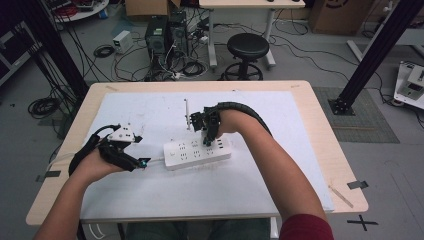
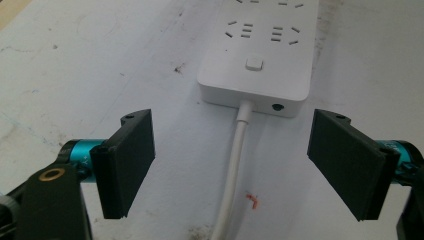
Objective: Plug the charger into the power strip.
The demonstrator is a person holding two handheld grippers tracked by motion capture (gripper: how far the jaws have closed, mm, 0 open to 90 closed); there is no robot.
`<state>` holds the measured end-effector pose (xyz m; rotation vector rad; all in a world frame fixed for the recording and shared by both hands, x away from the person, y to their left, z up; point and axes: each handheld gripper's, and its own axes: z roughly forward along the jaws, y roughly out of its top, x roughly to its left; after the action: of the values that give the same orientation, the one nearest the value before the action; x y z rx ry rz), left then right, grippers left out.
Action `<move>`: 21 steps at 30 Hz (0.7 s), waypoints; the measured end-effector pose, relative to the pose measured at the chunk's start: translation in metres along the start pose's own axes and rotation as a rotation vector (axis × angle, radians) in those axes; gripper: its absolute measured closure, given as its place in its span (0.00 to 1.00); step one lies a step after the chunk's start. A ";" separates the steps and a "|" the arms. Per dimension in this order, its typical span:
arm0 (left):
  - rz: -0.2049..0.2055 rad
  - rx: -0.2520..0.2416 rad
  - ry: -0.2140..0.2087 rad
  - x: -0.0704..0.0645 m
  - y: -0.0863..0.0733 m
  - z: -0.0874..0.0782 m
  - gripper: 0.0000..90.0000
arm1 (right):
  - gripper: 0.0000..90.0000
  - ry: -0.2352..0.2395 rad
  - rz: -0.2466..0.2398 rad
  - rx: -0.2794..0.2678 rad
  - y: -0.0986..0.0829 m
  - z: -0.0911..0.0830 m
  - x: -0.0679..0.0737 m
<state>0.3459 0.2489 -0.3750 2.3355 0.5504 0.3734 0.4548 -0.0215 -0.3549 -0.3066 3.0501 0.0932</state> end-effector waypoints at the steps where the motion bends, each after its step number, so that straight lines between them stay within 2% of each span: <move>1: 0.001 -0.002 0.003 0.000 0.001 0.001 0.21 | 0.71 0.004 -0.002 0.012 0.002 0.000 0.000; 4: 0.006 0.000 0.000 -0.001 0.001 0.001 0.21 | 0.71 0.004 -0.005 0.019 0.003 0.002 0.001; 5: 0.004 -0.001 -0.003 -0.001 0.000 0.000 0.21 | 0.71 0.019 0.008 0.014 0.002 0.009 -0.002; 8: 0.003 0.001 -0.004 0.000 0.000 0.000 0.21 | 0.71 0.019 0.006 0.013 0.002 0.009 -0.002; 9: 0.002 0.000 -0.003 0.000 0.000 0.000 0.21 | 0.71 0.000 -0.005 0.026 0.005 0.009 0.002; 12: 0.001 0.004 -0.002 0.001 0.000 0.001 0.21 | 0.71 -0.003 -0.001 0.025 0.005 0.010 0.002; 13: 0.004 0.008 -0.001 0.000 0.000 0.002 0.21 | 0.71 0.023 0.020 0.010 0.002 0.010 -0.003; 18: 0.005 0.010 -0.005 -0.001 0.000 0.002 0.21 | 0.71 0.006 0.006 0.030 0.006 0.012 0.001; 20: 0.007 0.009 -0.006 -0.001 0.001 0.002 0.21 | 0.71 0.006 0.006 0.030 0.006 0.012 0.001; 21: -0.001 0.007 -0.005 0.000 0.002 0.003 0.21 | 0.71 0.022 0.011 0.033 0.006 0.013 -0.002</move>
<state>0.3473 0.2457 -0.3759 2.3422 0.5508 0.3654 0.4565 -0.0140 -0.3674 -0.2899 3.0722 0.0397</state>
